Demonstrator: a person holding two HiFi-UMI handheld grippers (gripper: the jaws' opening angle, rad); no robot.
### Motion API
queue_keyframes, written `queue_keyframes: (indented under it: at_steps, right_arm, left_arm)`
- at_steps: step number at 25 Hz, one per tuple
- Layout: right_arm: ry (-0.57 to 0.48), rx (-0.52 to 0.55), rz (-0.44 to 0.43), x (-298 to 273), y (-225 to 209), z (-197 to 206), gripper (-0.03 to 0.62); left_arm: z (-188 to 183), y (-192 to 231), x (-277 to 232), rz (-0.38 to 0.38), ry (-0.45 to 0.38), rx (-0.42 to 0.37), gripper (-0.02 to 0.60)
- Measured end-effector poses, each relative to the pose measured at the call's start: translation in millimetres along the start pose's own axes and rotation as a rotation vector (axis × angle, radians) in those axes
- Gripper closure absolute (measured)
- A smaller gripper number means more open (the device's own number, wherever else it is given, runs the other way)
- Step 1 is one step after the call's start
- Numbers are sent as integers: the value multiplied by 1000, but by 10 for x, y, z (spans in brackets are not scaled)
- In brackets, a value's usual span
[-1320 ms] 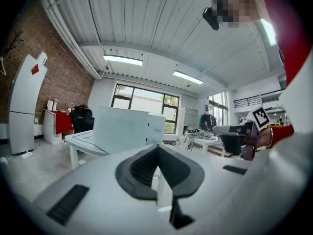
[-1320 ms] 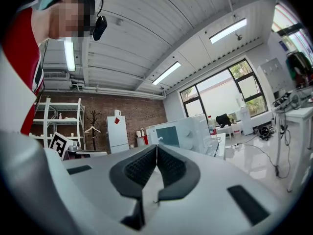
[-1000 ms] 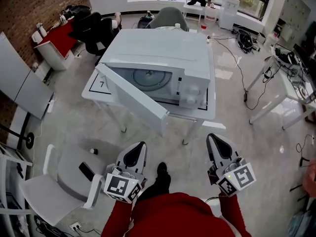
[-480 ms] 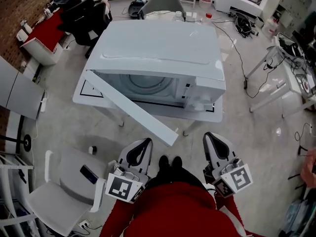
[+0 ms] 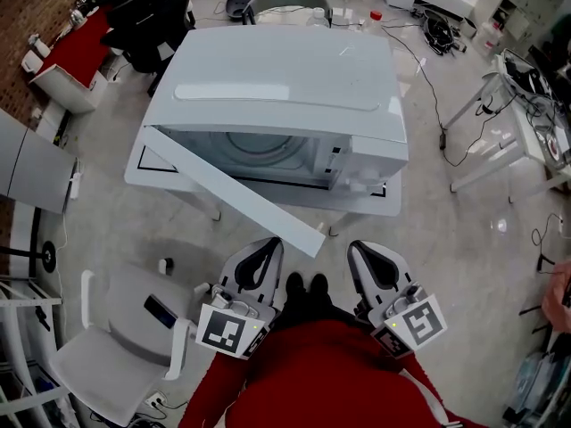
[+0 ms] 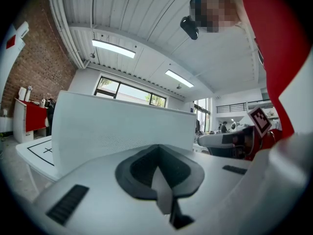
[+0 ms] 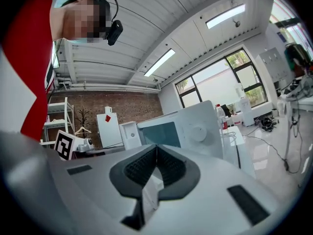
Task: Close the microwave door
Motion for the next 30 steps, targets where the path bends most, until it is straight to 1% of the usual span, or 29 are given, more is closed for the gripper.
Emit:
queue_keyframes:
  at_steps: [6, 10, 13, 17, 23, 25, 28, 30]
  right_arm:
    - [-16, 68, -135, -263, 223, -43, 580]
    - [-24, 114, -164, -445, 221, -88, 580]
    - [-25, 136, -143, -565, 129, -86, 580]
    - [23, 108, -59, -718, -53, -92, 580]
    - [-81, 134, 35, -920, -309, -206, 580]
    - [-110, 129, 45, -971, -343, -261, 582]
    - [-99, 119, 39, -1000, -312, -231, 582]
    - [-112, 109, 29, -998, -296, -238, 582]
  left_arm:
    - [-27, 14, -309, -14, 11, -15, 572]
    - [-80, 75, -495, -19, 1, 24, 572]
    - [-110, 111, -611, -19, -5, 12, 572]
    - [-121, 135, -762, -27, 1, 0, 572]
    - [-136, 172, -940, -42, 12, 10, 572]
    - [-126, 190, -984, -47, 25, 9, 572]
    - [-131, 202, -989, -48, 21, 17, 572]
    - [-134, 191, -992, -48, 17, 22, 572]
Point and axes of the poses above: the fingertips, and each gripper's own axes: x backward along the fingers, y to its left, z out of its underside, the point moved 1 cm from there along x, backward along the fingers, and after that the axes turned 5 degrees about -z, right-handed, at the moved point
